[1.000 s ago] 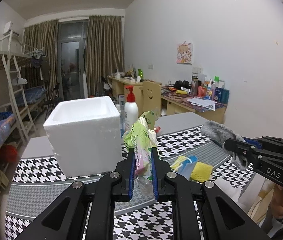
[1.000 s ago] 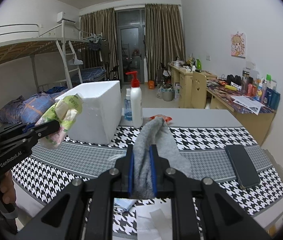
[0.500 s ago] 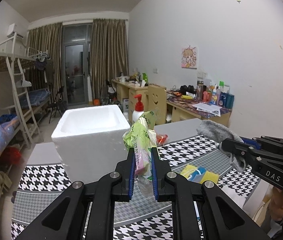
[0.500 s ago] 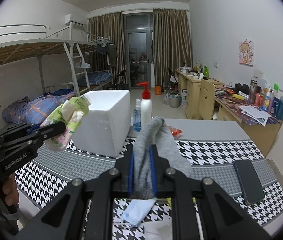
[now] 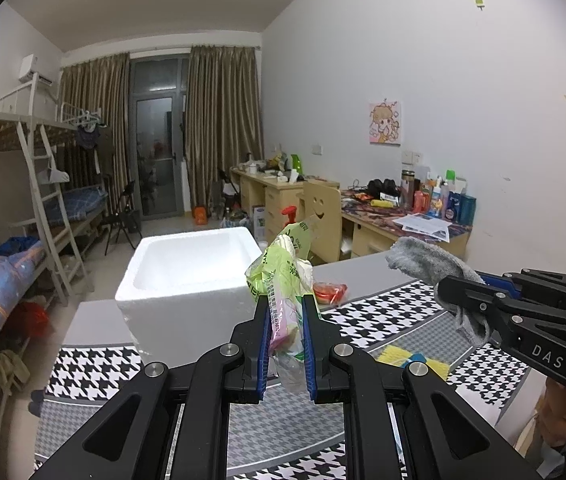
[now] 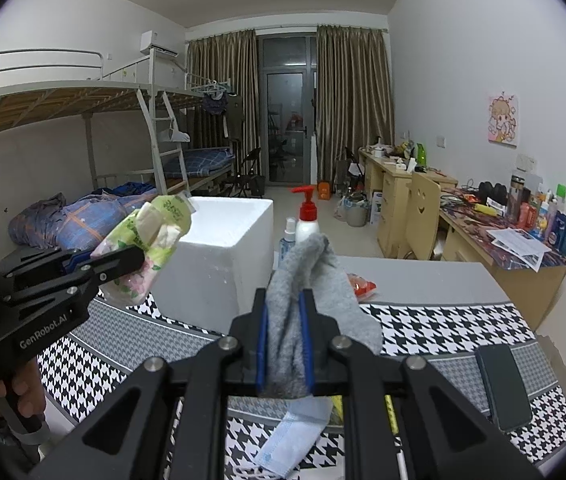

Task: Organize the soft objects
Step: 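Carry the tissue pack and grey sock with both tools toward the white foam box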

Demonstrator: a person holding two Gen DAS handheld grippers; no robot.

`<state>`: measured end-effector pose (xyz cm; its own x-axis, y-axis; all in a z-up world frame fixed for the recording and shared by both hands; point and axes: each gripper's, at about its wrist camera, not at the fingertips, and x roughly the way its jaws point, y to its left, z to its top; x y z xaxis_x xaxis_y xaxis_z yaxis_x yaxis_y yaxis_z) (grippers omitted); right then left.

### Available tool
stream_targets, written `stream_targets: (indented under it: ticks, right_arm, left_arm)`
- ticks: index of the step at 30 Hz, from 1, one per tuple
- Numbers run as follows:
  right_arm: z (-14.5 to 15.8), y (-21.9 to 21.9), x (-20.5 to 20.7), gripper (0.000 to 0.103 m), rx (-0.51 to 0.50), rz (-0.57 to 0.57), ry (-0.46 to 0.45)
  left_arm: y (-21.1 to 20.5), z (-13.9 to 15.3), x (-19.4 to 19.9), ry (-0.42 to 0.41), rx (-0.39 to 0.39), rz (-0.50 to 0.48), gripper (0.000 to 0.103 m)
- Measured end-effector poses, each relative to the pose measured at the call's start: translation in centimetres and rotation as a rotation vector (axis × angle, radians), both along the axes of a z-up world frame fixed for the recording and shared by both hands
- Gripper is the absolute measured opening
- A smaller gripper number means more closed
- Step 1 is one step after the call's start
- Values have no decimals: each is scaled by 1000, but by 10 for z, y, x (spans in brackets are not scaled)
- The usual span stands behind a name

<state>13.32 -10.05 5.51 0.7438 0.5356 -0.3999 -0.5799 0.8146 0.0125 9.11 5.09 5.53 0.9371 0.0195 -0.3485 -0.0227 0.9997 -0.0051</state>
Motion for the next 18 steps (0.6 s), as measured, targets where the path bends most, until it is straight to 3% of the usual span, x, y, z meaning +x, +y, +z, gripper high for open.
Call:
stream_targets:
  ticks: [18]
  right_arm:
    - [18, 22, 14, 18, -3, 16, 7]
  left_arm:
    - [17, 17, 12, -27, 21, 29, 15]
